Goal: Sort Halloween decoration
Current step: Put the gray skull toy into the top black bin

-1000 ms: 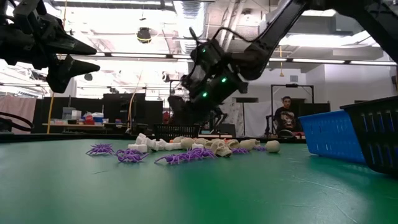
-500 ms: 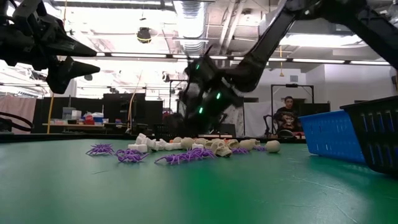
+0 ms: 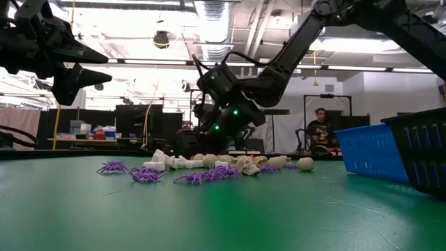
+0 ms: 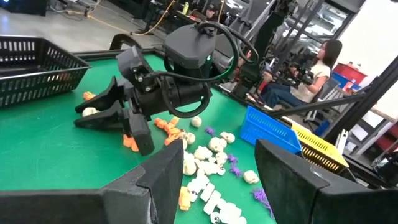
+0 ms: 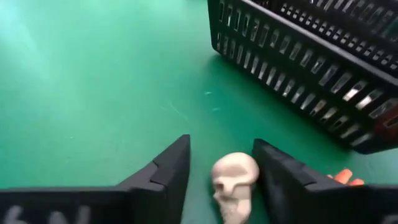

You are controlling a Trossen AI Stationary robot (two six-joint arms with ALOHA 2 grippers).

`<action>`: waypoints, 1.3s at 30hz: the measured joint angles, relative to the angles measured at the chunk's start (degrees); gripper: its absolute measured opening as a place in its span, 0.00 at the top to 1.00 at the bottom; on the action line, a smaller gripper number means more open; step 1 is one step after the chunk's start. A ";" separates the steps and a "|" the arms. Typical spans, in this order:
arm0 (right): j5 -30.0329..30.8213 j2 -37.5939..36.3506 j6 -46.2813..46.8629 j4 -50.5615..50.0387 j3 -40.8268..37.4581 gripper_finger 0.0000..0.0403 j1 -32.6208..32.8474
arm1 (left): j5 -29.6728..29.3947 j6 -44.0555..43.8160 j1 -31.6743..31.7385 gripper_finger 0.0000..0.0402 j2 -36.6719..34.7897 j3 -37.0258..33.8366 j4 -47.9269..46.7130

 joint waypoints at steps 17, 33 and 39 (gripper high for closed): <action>-1.07 -2.81 5.07 -2.79 -0.38 0.88 0.78 | -0.05 -0.14 0.01 0.53 0.00 0.00 0.01; -2.17 -9.88 2.81 -0.03 -0.21 0.87 -2.09 | 0.05 -0.17 0.01 0.53 0.00 0.00 0.01; -2.41 -9.86 4.70 0.19 1.95 0.87 -4.46 | -0.19 -0.17 0.02 0.53 0.00 0.00 0.02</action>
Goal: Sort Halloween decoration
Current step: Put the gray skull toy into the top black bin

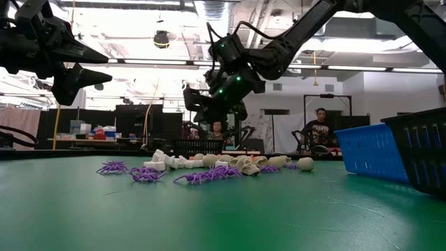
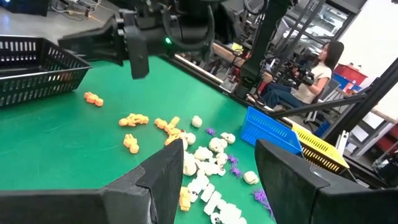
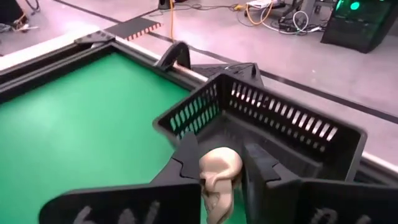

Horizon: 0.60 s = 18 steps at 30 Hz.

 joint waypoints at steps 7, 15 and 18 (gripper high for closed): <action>-1.53 0.18 0.63 -4.24 4.30 0.84 -2.06 | -0.14 0.00 -0.02 0.53 0.00 0.00 -0.02; -6.23 0.70 1.68 -6.20 4.96 0.61 -4.33 | -0.17 0.00 -0.02 0.53 0.00 0.00 -0.02; -6.54 0.79 1.70 -6.39 4.94 0.53 -4.63 | -0.13 0.03 -0.02 0.53 0.00 -0.02 -0.02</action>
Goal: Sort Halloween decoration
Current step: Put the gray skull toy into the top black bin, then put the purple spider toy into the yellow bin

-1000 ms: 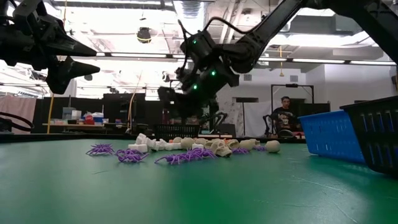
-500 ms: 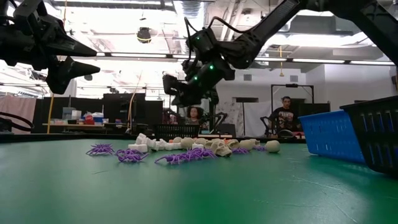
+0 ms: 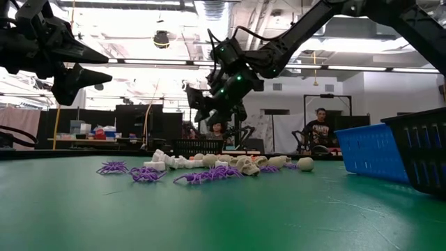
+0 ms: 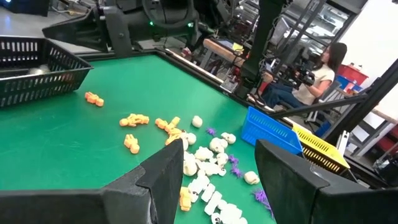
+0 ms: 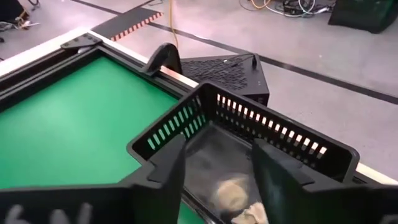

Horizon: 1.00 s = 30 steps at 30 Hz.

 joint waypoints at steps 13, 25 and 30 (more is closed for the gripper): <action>-25.62 -16.36 -8.42 -9.09 -0.04 0.57 2.31 | 8.91 3.57 0.00 0.53 0.36 0.00 -0.12; -22.54 -50.01 -11.24 -51.29 -4.26 0.62 20.14 | 14.89 2.00 0.02 0.53 13.71 2.91 -0.47; -9.09 -52.65 -3.83 -46.81 -16.46 0.62 36.61 | 15.19 1.30 0.02 0.53 21.27 6.57 0.71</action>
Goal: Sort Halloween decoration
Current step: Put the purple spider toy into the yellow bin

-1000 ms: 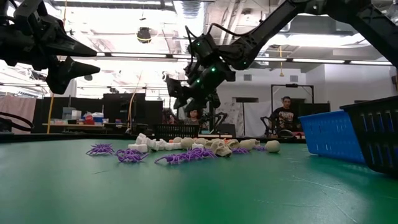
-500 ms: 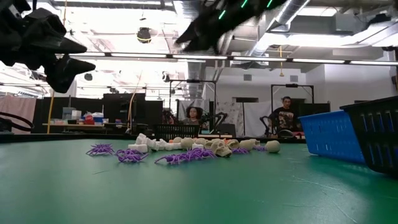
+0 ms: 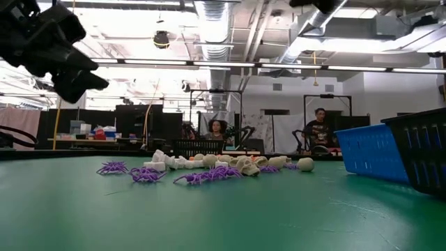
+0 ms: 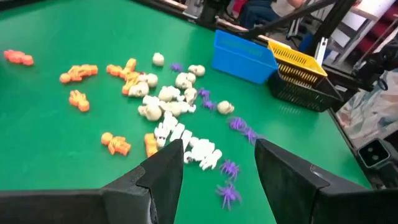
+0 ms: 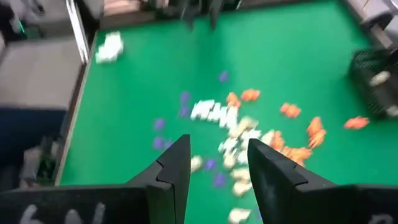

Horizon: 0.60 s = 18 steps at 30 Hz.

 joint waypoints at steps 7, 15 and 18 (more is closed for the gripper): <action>15.04 5.78 5.14 8.85 -13.27 0.62 10.02 | -0.38 0.79 0.00 0.53 6.73 3.46 1.23; 11.29 9.45 11.14 2.52 -13.68 0.62 -0.80 | -0.83 -3.25 0.00 0.53 10.18 3.64 1.74; 4.13 11.05 13.24 2.56 -13.60 0.62 -6.31 | -0.81 -4.88 0.00 0.53 10.99 3.64 1.70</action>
